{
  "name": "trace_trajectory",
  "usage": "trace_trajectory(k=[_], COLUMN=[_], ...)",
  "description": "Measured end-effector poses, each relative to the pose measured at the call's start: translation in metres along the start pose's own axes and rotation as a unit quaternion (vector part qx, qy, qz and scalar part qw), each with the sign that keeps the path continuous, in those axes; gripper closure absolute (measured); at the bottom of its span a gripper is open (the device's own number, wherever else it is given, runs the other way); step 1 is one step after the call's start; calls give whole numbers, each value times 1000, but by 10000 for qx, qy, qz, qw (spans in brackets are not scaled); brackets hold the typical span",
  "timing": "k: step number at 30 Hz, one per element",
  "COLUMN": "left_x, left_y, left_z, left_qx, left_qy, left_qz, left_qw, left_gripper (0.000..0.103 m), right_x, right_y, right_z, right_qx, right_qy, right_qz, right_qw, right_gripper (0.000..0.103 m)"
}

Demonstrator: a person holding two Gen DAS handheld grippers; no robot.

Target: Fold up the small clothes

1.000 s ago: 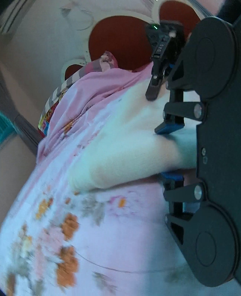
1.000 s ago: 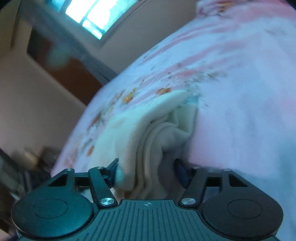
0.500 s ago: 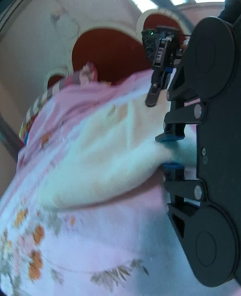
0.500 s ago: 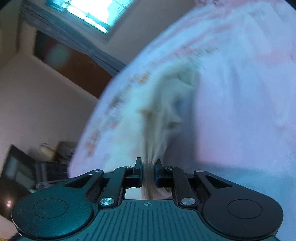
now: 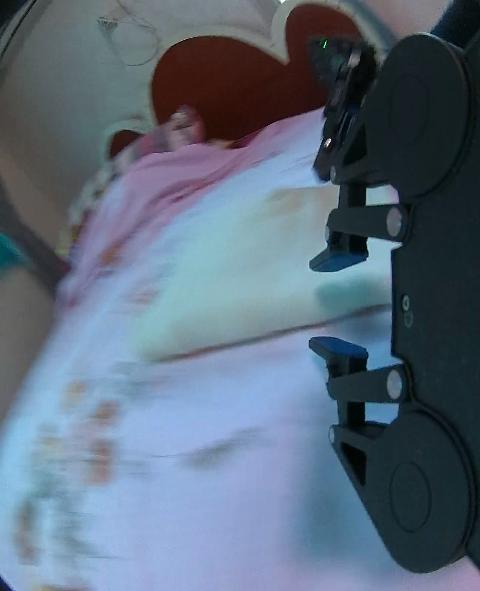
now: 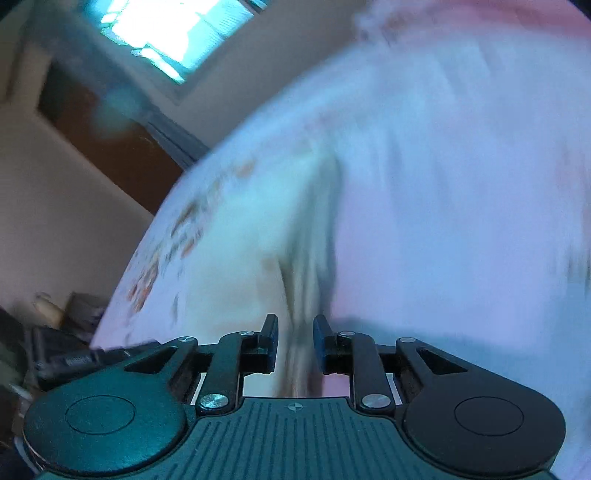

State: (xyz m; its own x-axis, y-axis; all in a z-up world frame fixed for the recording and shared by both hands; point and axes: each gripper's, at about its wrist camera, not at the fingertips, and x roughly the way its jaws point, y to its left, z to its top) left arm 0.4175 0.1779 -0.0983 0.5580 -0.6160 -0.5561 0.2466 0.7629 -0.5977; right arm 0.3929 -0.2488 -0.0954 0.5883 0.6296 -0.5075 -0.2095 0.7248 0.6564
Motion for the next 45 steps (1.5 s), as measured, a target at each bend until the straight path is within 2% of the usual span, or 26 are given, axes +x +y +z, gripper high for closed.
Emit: trace_trajectory(k=[2, 3, 4, 7, 9, 10, 11, 13, 17, 19, 22, 23, 25, 31, 34, 37, 38, 40, 43, 45], left_x=[5, 13, 22, 64, 92, 98, 96, 88, 57, 41, 23, 15, 5, -32, -61, -100, -117, -140, -173, -193], left_y=[-17, -23, -27, -35, -31, -30, -32, -40, -71, -86, -110, -118, -130, -164, -176, -190, -195, -207, -230, -244], left_z=[19, 27, 35, 52, 46, 40, 34, 30, 17, 10, 5, 2, -1, -27, -52, -81, -92, -110, -139, -159], left_qx=[369, 497, 589, 647, 887, 1031, 1183, 1222, 1537, 1653, 1692, 1704, 1702, 1872, 1792, 1711, 1613, 1571, 1554, 1518], left_qy=[-556, -744, -801, -573, -69, -26, -126, -170, -415, -520, -686, -771, -854, -1047, -1187, -1540, -1711, -1830, -1941, -1954], left_qz=[542, 727, 848, 1169, 1818, 1902, 1965, 2113, 2299, 2334, 2354, 2322, 2305, 2226, 2257, 2316, 2296, 2215, 2249, 2140], left_qw=[9963, 9933, 9914, 9894, 9793, 9763, 9733, 9696, 9601, 9568, 9546, 9545, 9543, 9510, 9502, 9452, 9445, 9449, 9421, 9450], left_gripper=[17, 13, 15, 15, 14, 9, 8, 10, 7, 7, 6, 4, 4, 1, 1, 1, 1, 1, 1, 1], right_x=[5, 15, 24, 64, 96, 116, 119, 113, 63, 43, 21, 13, 1, -46, -84, -127, -142, -168, -209, -231], right_y=[15, 24, 29, 44, 39, 35, 32, 32, 48, 69, 97, 105, 119, 142, 155, 168, 172, 182, 203, 216], right_z=[21, 34, 41, 59, 57, 52, 50, 53, 43, 40, 25, 20, 10, -16, -34, -60, -70, -89, -125, -147], right_qx=[-342, -591, -719, -1200, -1331, -1290, -1247, -1175, -1100, -1166, -1395, -1477, -1638, -1660, -1708, -1787, -1799, -1828, -1972, -1994], right_qy=[-228, -266, -261, -159, 197, 423, 352, 268, -230, -398, -522, -601, -699, -933, -1082, -1135, -1186, -1299, -1484, -1509], right_qz=[-131, -292, -408, -829, -1274, -1374, -1489, -1596, -1323, -1120, -1131, -1150, -1225, -1120, -1100, -1110, -1104, -1109, -1150, -1183], right_qw=[9991, 9975, 9962, 9892, 9827, 9812, 9803, 9798, 9848, 9860, 9824, 9805, 9764, 9753, 9731, 9710, 9702, 9682, 9622, 9610], right_gripper=[82, 82, 82, 82, 79, 60, 44, 36, 36, 36, 34, 27, 21, 21, 21, 18, 7, 0, 0, 0])
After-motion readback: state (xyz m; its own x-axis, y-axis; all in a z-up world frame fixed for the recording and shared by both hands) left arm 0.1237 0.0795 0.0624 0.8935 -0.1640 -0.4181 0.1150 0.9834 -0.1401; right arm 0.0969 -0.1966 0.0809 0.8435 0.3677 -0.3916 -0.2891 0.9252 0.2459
